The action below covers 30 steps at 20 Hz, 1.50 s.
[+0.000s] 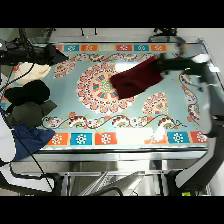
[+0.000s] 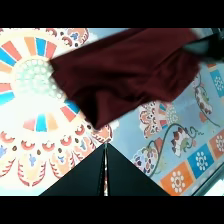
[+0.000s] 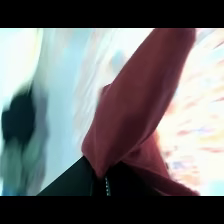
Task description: Fold the shirts.
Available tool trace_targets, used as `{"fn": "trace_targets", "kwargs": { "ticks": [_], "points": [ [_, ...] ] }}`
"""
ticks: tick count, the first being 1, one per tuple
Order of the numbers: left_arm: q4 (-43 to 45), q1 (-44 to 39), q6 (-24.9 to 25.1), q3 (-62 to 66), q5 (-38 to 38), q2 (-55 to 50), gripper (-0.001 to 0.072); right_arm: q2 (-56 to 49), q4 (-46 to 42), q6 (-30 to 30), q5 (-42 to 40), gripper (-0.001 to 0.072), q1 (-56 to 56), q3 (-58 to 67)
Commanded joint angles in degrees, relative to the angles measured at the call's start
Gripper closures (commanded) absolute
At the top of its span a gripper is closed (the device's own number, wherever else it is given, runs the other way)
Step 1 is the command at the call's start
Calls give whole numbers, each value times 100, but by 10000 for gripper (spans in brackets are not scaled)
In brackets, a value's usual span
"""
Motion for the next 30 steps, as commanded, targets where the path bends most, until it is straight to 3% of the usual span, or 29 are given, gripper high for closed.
{"fn": "trace_targets", "kwargs": {
  "ticks": [1, 5, 8, 14, 19, 22, 23, 24, 25, 30],
  "points": [
    [0, 4, -2, 0, -22, -4, 694, 608, -1279, 1228, 470, 694, -1397, 129],
    [0, 4, -2, 0, -37, -4, 694, 955, -3333, 1910, 1681, 694, -2671, 122],
    [2, 4, -2, 0, -39, -4, 694, 946, -4555, 1609, 2238, 694, -3060, -192],
    [4, 4, 0, 0, -251, -4, 694, 1005, -5071, 1443, 2240, 695, -3589, -2107],
    [2, 4, 0, 0, -254, -7, 694, 1703, -5206, 2199, 1703, 695, -4011, -3615],
    [4, 4, 0, 0, -247, -7, 694, 1965, -5252, 2251, 1543, 683, -4148, -3884],
    [2, 4, 0, 0, -236, -7, 694, 1971, -5235, 2251, 1609, 532, -4148, -3884],
    [2, 4, 0, 0, -232, -7, 694, 1971, -5237, 2243, 1749, 161, -4146, -3882],
    [2, 4, 0, 0, -238, -7, 693, 1971, -5206, 2140, 1884, 8, -4138, -3880],
    [-9, 4, 4, 2, -245, -4, 694, 2192, -5034, 1991, 2293, 8, -4138, -3816]
  ]
}}
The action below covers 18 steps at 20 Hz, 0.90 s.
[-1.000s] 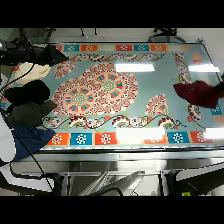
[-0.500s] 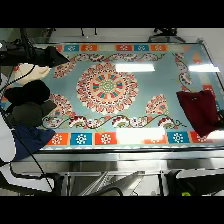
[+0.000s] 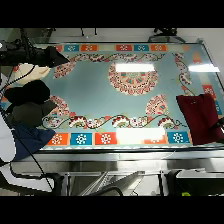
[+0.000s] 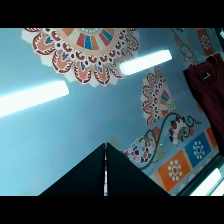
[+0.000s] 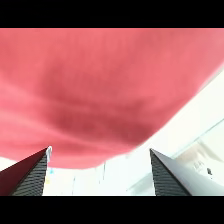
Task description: Fold the shirts.
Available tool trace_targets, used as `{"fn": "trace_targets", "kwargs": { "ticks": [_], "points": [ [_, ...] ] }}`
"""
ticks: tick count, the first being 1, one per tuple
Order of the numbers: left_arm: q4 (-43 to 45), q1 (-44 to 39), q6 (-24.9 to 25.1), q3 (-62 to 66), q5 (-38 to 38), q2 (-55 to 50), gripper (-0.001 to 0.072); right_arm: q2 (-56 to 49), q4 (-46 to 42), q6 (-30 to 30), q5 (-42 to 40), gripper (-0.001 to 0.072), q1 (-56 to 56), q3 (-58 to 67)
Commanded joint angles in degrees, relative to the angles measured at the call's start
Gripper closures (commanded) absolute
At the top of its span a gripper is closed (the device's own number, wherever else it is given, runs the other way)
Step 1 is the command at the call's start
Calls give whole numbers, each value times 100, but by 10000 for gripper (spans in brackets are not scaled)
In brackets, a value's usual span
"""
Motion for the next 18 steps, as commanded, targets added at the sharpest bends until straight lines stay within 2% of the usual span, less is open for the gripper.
{"fn": "trace_targets", "kwargs": {
  "ticks": [1, 5, 8, 11, 14, 18],
  "points": [
    [-11, 7, 57, 2, 4, 2, 694, 245, 374, -68, 225, 8, -4, 57],
    [-7, 4, 105, 0, -140, 146, 694, 1062, 1539, -358, 181, 8, 79, 107],
    [0, 4, 120, -356, -356, 505, 694, 1912, 2090, -494, -68, 8, 782, -116],
    [-4, 17, 212, -1626, -319, 1311, 694, 2723, 2798, -518, -758, 8, 1991, -931],
    [-4, -59, 212, -3261, -96, 2376, 694, 3458, 3123, -492, -1497, 8, 3377, -1993],
    [4, -356, 214, -5322, -24, 3838, 694, 3818, 3484, -555, -2345, 9, 4922, -3200]
  ]
}}
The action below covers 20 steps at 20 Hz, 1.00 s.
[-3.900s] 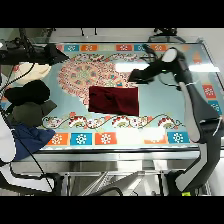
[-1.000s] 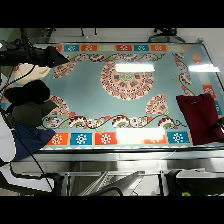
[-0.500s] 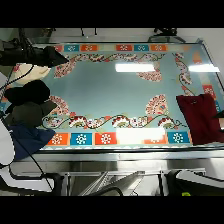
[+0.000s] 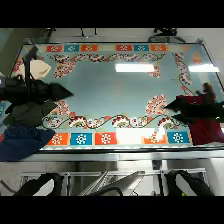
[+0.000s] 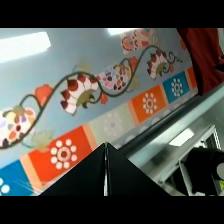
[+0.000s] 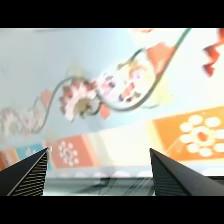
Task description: Fold the shirts.
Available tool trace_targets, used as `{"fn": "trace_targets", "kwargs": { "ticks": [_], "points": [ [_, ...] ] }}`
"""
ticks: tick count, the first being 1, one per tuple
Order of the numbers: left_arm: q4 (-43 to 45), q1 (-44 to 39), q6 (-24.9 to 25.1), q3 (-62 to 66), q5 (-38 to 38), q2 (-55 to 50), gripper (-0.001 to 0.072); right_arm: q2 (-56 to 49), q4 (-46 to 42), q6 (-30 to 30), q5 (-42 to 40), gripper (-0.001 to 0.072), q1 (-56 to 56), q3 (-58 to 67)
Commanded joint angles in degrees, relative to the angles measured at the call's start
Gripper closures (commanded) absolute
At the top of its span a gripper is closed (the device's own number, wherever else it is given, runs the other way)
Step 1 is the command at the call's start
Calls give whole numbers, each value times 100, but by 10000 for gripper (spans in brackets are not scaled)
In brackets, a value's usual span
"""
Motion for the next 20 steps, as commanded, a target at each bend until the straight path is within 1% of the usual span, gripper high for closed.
{"fn": "trace_targets", "kwargs": {
  "ticks": [1, 4, 5, 7, 10, 20],
  "points": [
    [9, -249, 9, -1738, 105, 1237, 694, 299, 417, -118, -931, 9, 1425, -1012],
    [2, -350, -13, -2623, 315, 1954, 694, 111, 415, -210, -1187, 9, 2312, -1320],
    [7, -350, -13, -2837, 380, 2144, 694, 50, 420, -323, -1193, 9, 2490, -1320],
    [7, -332, -9, -3169, 435, 2452, 694, -13, 417, -319, -1202, 9, 2704, -1320],
    [4, -334, -11, -3399, 393, 2684, 694, -24, 415, -315, -1119, 9, 2732, -1320],
    [4, -334, -13, -3397, 243, 2691, 694, -24, 415, -315, -1119, 9, 2732, -1320]
  ]
}}
